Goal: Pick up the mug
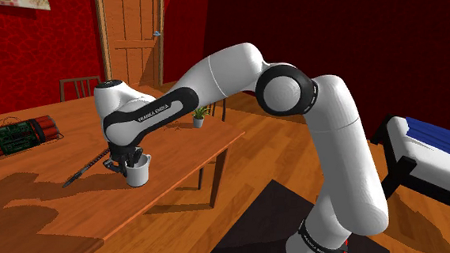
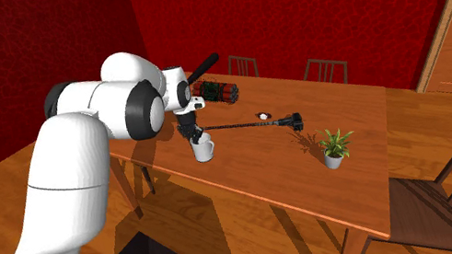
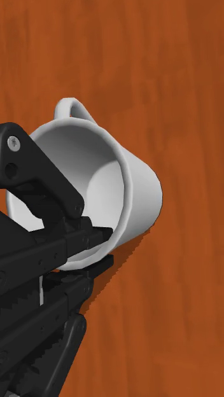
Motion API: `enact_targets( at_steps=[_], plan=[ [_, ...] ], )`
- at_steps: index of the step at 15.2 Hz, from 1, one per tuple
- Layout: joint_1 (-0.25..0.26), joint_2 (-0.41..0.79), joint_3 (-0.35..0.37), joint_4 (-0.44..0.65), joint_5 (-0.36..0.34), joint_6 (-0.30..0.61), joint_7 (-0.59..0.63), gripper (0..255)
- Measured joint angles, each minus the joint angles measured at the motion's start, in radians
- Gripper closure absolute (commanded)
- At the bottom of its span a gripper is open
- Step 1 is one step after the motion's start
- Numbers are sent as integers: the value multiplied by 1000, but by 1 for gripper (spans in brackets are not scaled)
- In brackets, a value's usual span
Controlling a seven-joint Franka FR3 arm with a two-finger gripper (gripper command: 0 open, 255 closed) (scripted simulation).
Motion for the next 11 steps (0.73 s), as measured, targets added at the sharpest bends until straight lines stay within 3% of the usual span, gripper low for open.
enact_targets(
  at_steps=[11],
  plan=[
    [-5, -49, 8, 14, 13, -61, -11, 255]
  ],
)
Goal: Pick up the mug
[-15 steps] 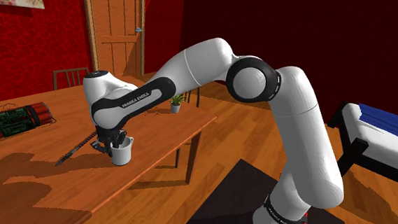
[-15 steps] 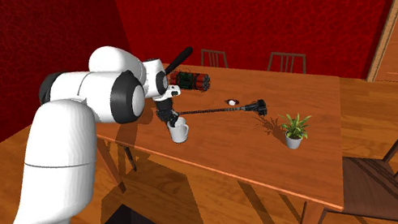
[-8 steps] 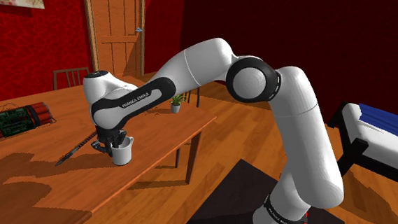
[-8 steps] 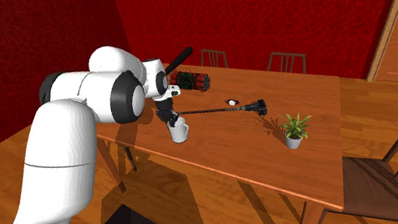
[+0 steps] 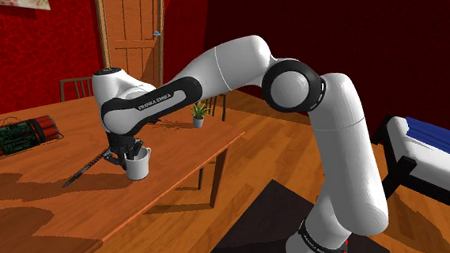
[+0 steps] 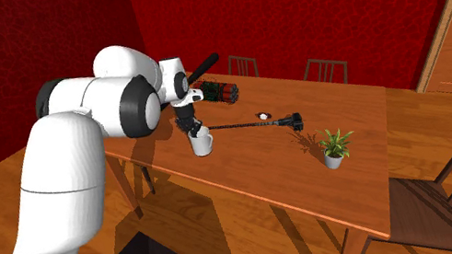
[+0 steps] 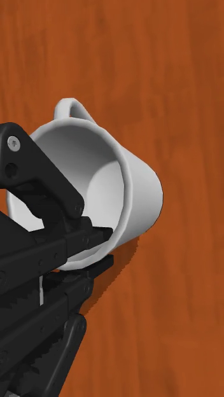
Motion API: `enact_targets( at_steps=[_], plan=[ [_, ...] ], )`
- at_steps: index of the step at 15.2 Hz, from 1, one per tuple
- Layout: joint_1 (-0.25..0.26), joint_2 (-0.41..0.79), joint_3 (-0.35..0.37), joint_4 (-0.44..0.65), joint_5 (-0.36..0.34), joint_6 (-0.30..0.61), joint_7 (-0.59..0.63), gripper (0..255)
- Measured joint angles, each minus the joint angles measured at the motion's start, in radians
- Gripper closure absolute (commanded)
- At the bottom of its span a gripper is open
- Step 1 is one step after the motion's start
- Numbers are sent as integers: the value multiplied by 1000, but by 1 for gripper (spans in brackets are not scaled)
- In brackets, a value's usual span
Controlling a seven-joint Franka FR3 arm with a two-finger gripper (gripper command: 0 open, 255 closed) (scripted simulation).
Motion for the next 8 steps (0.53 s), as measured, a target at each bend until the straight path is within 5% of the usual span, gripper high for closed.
enact_targets(
  at_steps=[8],
  plan=[
    [-2, -40, 8, 43, 13, -82, -12, 255]
  ],
)
